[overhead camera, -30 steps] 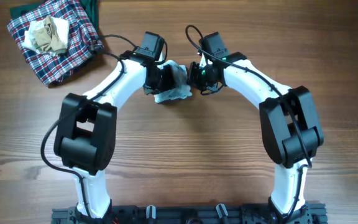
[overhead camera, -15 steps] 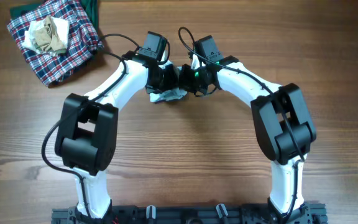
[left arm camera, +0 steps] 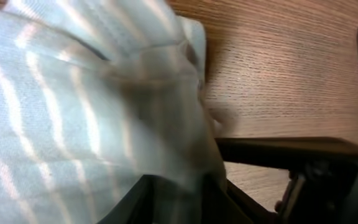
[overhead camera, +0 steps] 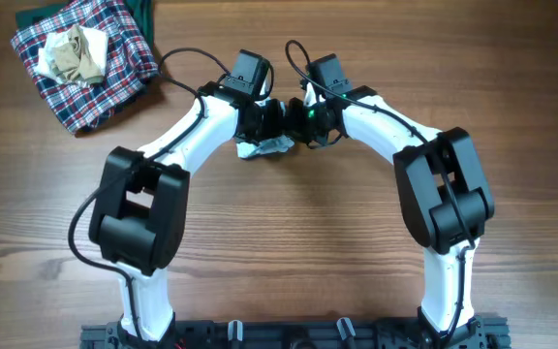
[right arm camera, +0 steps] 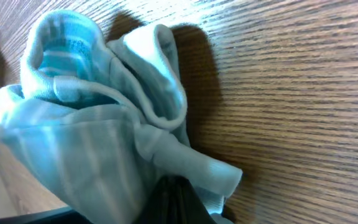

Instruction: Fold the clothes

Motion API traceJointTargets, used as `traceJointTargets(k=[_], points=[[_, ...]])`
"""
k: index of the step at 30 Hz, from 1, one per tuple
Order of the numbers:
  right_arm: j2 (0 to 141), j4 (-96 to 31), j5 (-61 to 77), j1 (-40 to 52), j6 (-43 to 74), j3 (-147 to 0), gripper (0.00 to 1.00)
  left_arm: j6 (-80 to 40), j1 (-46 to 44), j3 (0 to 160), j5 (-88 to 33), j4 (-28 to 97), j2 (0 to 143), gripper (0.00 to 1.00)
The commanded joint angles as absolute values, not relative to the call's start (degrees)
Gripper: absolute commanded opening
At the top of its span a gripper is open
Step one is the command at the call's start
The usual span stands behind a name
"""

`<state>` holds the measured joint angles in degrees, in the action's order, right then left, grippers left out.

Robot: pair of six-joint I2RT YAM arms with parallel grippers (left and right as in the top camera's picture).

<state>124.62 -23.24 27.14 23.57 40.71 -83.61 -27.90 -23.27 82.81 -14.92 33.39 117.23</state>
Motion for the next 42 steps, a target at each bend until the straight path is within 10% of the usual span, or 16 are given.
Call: traceJointTargets(k=[1,10,11,12,14,20,42], points=[[125.0,-21.8,31.4,23.0,40.5,-84.3,0.06,-24.3,-24.9,83.7,-17.8,32.5,110.6,0.30],[120.1,-25.1,27.5,19.8,35.4,-84.4,0.12,-24.2,-23.9,83.7,-5.1,36.3,106.9,0.53],[118.5,-26.0,25.9,19.8,33.8,-84.5,0.14,-24.2,-23.2,83.7,-4.2,36.6,106.9,0.57],[115.6,-27.1,24.3,19.8,31.4,-84.5,0.18,-24.3,-22.1,83.7,-3.3,37.1,106.9,0.83],[111.5,-27.2,24.0,19.9,29.7,-84.5,0.24,-25.2,-19.8,83.7,-1.3,38.1,106.9,0.88],[107.6,-19.9,29.9,21.4,32.4,-84.5,0.04,-29.3,-8.4,83.7,-0.6,44.2,106.9,0.91],[126.1,-10.4,28.1,26.0,37.3,-84.5,0.04,-29.5,-1.0,83.5,-0.6,48.3,107.0,0.96]])
